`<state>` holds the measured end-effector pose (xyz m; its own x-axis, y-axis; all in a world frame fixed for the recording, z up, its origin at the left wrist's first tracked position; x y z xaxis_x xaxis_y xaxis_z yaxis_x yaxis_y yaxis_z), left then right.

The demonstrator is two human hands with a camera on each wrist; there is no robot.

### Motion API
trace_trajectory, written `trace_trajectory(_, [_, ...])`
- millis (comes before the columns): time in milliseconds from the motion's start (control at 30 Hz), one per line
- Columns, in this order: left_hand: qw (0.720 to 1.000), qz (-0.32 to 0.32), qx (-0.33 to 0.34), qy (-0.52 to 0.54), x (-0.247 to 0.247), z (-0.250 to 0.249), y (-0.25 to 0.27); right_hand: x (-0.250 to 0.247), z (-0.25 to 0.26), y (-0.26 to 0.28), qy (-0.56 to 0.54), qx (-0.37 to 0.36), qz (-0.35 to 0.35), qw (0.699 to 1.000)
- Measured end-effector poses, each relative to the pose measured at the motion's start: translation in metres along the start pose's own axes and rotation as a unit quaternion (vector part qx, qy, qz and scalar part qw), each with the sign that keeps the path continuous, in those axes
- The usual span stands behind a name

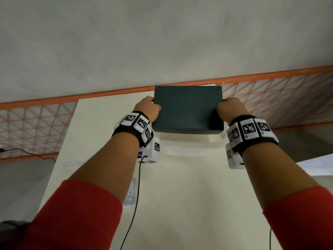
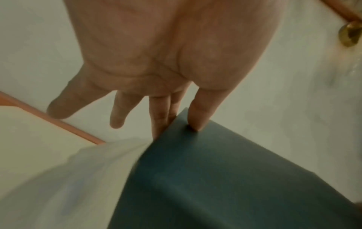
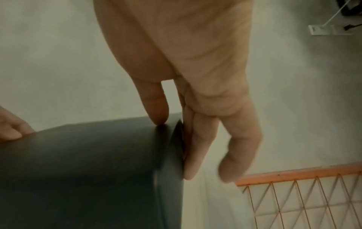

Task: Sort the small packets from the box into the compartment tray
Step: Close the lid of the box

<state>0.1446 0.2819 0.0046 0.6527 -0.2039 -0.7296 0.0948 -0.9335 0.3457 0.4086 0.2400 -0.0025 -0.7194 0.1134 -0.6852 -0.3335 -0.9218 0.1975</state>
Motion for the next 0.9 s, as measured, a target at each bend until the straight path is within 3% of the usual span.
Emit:
trace_trajectory(133, [0.998,0.018,-0.02,-0.057,0.017,0.019,-0.011,0.019,-0.009,-0.009,0.072,0.015,0.045,0.996])
trace_trajectory(367, [0.997,-0.004,0.031,-0.067,0.016,0.028,-0.005,0.023,-0.009,-0.014,0.151,-0.022,0.052,0.987])
trace_trajectory(567, [0.975,-0.051,0.077,-0.202,0.026,0.028,0.001,0.028,-0.007,-0.007,0.166,-0.024,0.022,0.986])
trace_trajectory(767, [0.971,-0.049,0.084,-0.217,0.028,0.029,0.006,0.035,-0.007,-0.002,0.197,-0.044,0.017,0.979])
trace_trajectory(900, [0.979,-0.032,0.073,-0.189,0.024,0.036,0.009,0.023,-0.01,-0.003,0.125,-0.082,-0.023,0.988])
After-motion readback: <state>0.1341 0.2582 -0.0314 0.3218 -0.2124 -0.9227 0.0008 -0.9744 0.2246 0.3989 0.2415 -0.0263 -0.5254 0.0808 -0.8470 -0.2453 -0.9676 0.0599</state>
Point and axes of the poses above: each hand's wrist, its own y-axis away from the middle knuckle, its own x-axis out of the palm, z = x × y, the point moved 5 cm from there along -y, towards the middle knuckle, and after that the axes turned 6 degrees about -x, right-handed, at the moved point
